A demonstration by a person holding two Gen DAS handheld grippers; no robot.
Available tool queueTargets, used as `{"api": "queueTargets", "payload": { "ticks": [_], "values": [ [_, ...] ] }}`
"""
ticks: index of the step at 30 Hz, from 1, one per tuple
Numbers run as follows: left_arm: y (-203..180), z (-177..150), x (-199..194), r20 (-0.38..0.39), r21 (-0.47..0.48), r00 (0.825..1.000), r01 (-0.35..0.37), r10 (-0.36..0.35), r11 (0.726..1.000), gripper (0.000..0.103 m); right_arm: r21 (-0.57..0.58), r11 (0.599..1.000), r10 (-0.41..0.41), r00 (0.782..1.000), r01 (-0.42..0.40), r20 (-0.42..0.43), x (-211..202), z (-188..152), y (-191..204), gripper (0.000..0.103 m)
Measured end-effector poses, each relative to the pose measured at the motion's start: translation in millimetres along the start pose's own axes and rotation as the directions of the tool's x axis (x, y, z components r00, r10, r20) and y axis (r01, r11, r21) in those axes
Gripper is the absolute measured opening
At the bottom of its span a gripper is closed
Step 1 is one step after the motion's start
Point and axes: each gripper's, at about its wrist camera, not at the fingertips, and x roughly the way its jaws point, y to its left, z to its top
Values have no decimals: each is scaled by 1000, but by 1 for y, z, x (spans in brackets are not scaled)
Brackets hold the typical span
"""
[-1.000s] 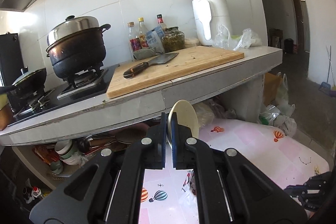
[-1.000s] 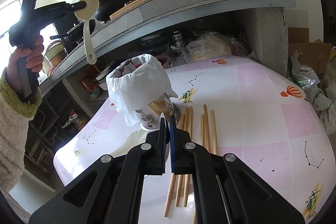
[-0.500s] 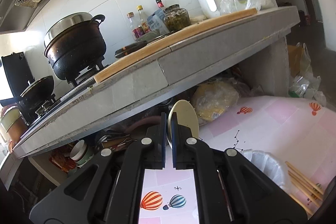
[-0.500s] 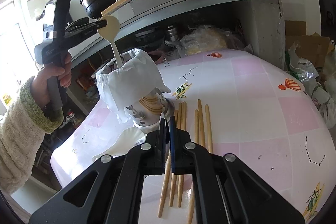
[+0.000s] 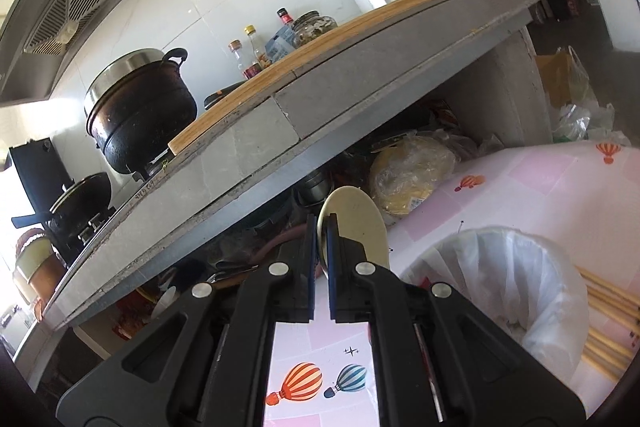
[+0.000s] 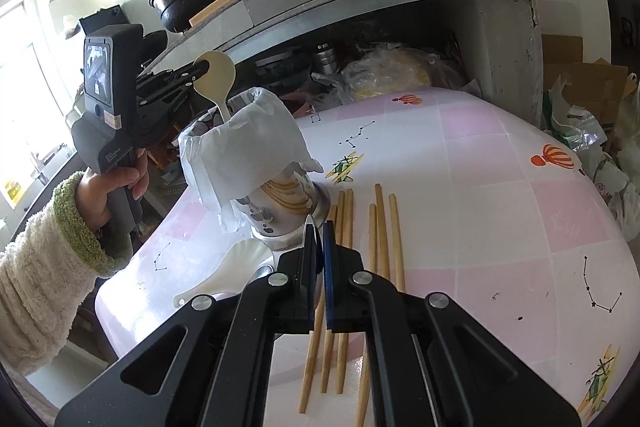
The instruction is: Organize utensils
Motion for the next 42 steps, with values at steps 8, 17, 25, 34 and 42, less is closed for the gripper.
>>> {"api": "queueTargets", "payload": {
  "ticks": [8,17,25,34,42],
  "values": [
    [-16,-9,-14,-34,79,999,31,-28,996,8,-4,1000,2,1000,-2,7,-3,0,2,4],
    [-6,-13,-21,-129,-15,984,122,-123,992,20,-9,1000,1,1000,-1,17,-9,1,5,4],
    [22,-12,-31,-156,-190,955,221,-252,957,37,-18,1000,-3,999,4,38,-19,4,9,4],
    [57,-15,-68,-95,-354,957,224,-273,908,40,-107,994,-4,978,27,210,-61,67,22,4],
    [78,-47,-110,-84,-457,972,156,-217,876,51,-245,967,31,916,74,400,-86,157,57,4]
  ]
}}
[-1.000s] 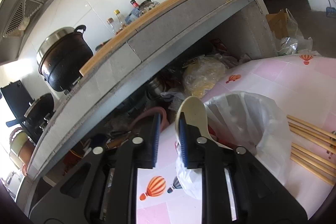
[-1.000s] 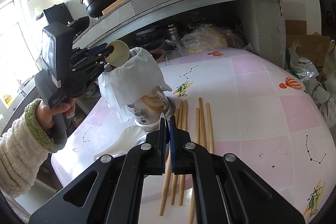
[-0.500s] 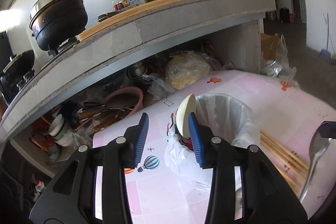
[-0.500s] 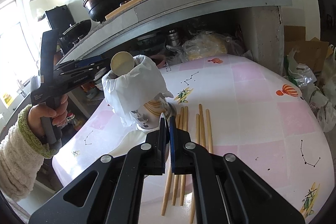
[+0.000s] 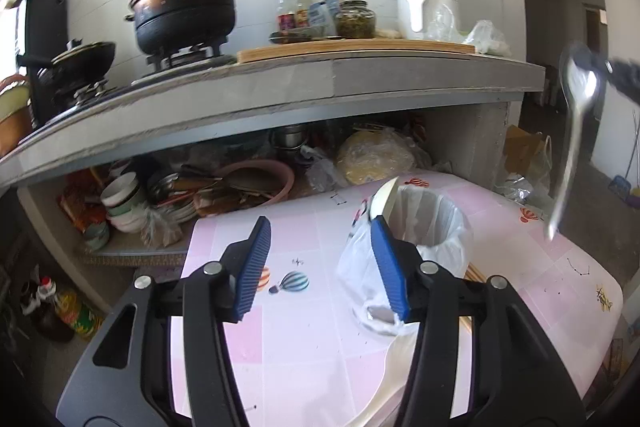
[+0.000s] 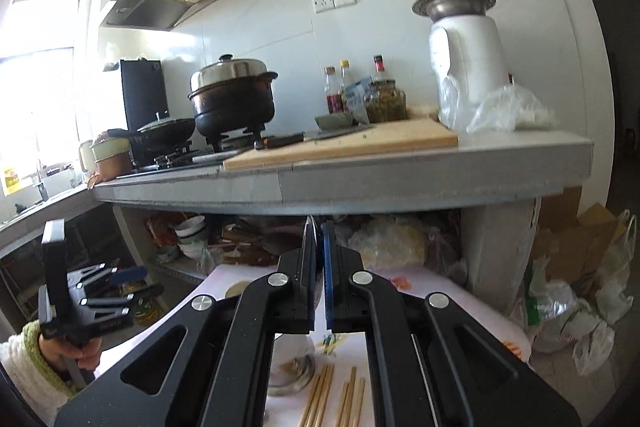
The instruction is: Organize utensils
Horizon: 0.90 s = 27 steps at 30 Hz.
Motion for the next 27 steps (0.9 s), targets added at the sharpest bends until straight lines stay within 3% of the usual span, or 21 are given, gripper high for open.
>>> {"api": "queueTargets", "payload": {
  "ticks": [4,9,17,27],
  "values": [
    [13,-20,-16,-8,-34,999,-35,35,999,57,-77,997,-5,1000,7,23,32,25,16,3],
    [28,-44,-29,-40,-50,996,-84,82,995,59,-173,985,-24,1000,21,-13,85,26,37,3],
    [53,-69,-40,-74,-98,989,-136,129,986,59,-296,955,-35,993,1,-111,149,-16,60,3],
    [67,-79,-38,-86,-120,985,-157,147,980,59,-375,925,-25,978,-56,-208,177,-63,77,3]
  ]
}}
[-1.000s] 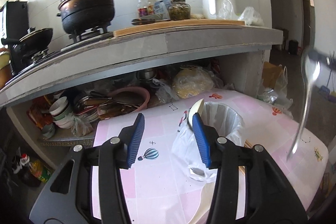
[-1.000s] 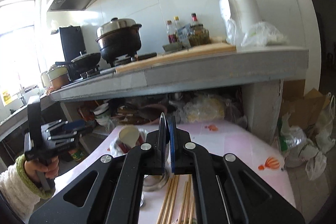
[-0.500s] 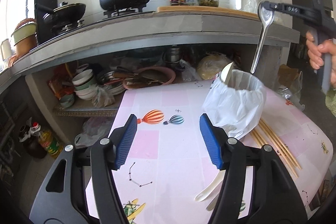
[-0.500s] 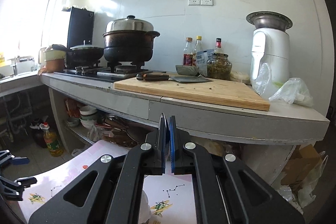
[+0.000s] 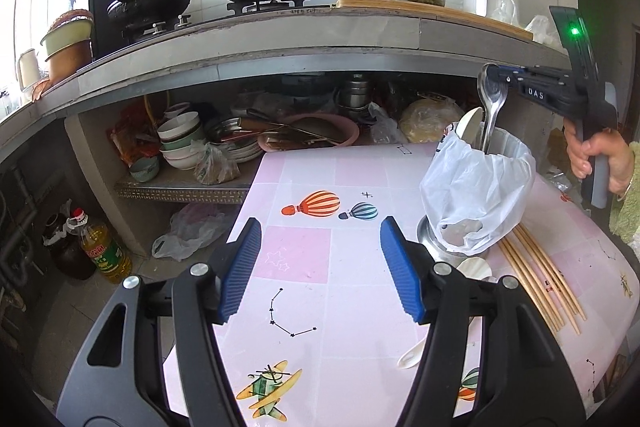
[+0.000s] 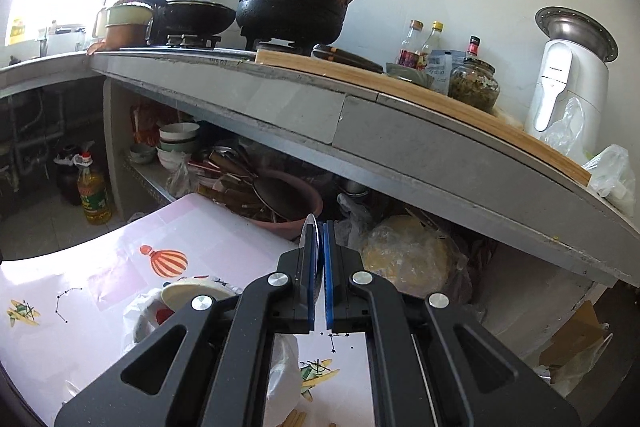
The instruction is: Organize utensils
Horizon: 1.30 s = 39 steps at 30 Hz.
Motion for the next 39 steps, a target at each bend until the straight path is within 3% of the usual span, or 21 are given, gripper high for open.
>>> {"api": "queueTargets", "payload": {
  "ticks": [17,20,25,34,39],
  "values": [
    [-7,-3,2,-7,6,1000,23,-23,1000,59,27,991,134,979,-131,-155,15,-31,7,4],
    [-7,-4,0,-5,9,1000,24,-24,1000,60,65,988,152,973,-143,-173,16,-31,0,9],
    [-9,-4,-2,-3,10,1000,30,-30,1000,61,156,972,197,968,-173,-153,6,-28,-19,20],
    [-15,-4,-1,-5,14,999,50,-50,999,62,318,927,223,974,-198,-45,-36,-25,-57,21],
    [-19,-7,3,-20,18,997,70,-70,997,62,416,885,221,975,-209,20,-76,-42,-74,21]
  ]
}}
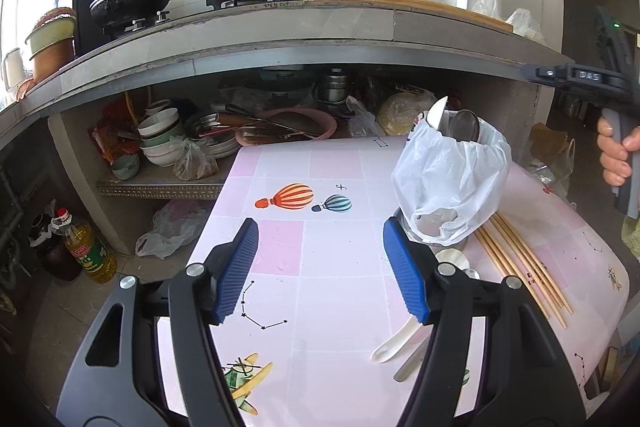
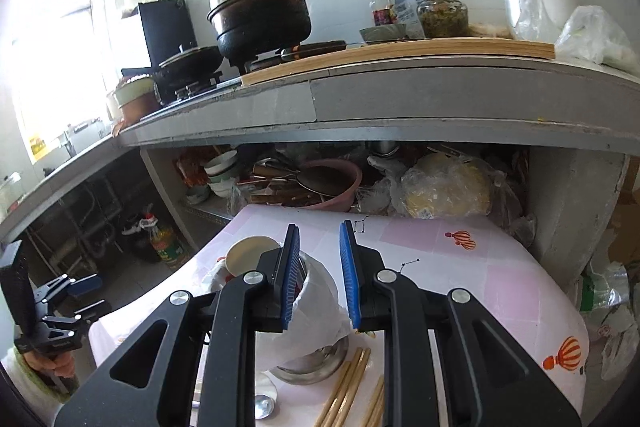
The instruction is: Organize utensils
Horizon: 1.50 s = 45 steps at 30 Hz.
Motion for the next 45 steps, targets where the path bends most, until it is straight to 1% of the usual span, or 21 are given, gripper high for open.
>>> {"api": "queueTargets", "payload": {
  "ticks": [2,5,9,11,14,16,20,22,24,25,26,28,30,33,35,39,41,45],
  "values": [
    [-2,-2,3,-12,5,1000,11,-11,1000,62,41,999,3,1000,-3,-2,-14,-13,-3,21],
    [-6,-5,9,-33,10,999,31,-31,999,62,98,995,-4,1000,7,-31,-28,-41,-7,21],
    [-8,-10,21,-64,-2,995,72,-72,997,63,229,973,13,996,7,-85,-36,-89,-11,21],
    [-10,-14,31,-94,-13,991,95,-96,995,63,282,959,15,993,20,-121,-34,-113,-10,21],
    [-14,-22,50,-153,-26,978,140,-143,990,62,328,943,9,984,51,-179,-27,-145,-6,21],
    [-17,-28,65,-201,-30,964,171,-173,985,62,344,937,14,977,61,-211,-25,-163,-4,21],
    [-20,-43,95,-300,-71,925,220,-231,973,61,367,929,42,967,55,-251,-18,-184,0,21],
    [-21,-51,109,-345,-90,910,211,-230,973,54,371,927,50,965,51,-258,-17,-189,1,21],
    [-23,-60,120,-382,-92,899,192,-213,977,41,375,926,60,965,41,-254,-18,-190,0,21],
    [-24,-63,123,-394,-95,895,185,-208,978,37,378,925,63,965,38,-253,-18,-189,-1,21],
    [-24,-66,125,-405,-104,890,184,-210,977,31,379,925,64,966,38,-252,-18,-189,-2,21],
    [-25,-71,128,-423,-126,877,190,-226,974,26,386,922,66,965,38,-253,-18,-189,-4,21],
    [-26,-75,128,-438,-148,865,200,-245,969,19,394,918,69,965,37,-252,-19,-190,-6,21],
    [-26,-76,125,-449,-159,857,203,-254,966,15,403,914,72,965,37,-252,-19,-192,-10,21],
    [-26,-76,124,-460,-178,846,211,-271,961,14,407,913,71,966,38,-250,-20,-193,-12,21],
    [-26,-79,118,-485,-218,816,236,-315,947,14,413,910,68,967,41,-247,-22,-194,-15,21],
    [-27,-82,113,-494,-235,803,246,-334,940,14,417,908,65,967,45,-246,-22,-194,-17,21],
    [-30,-90,101,-506,-294,766,280,-397,914,14,420,906,60,967,52,-248,-23,-196,-19,21]
  ]
}}
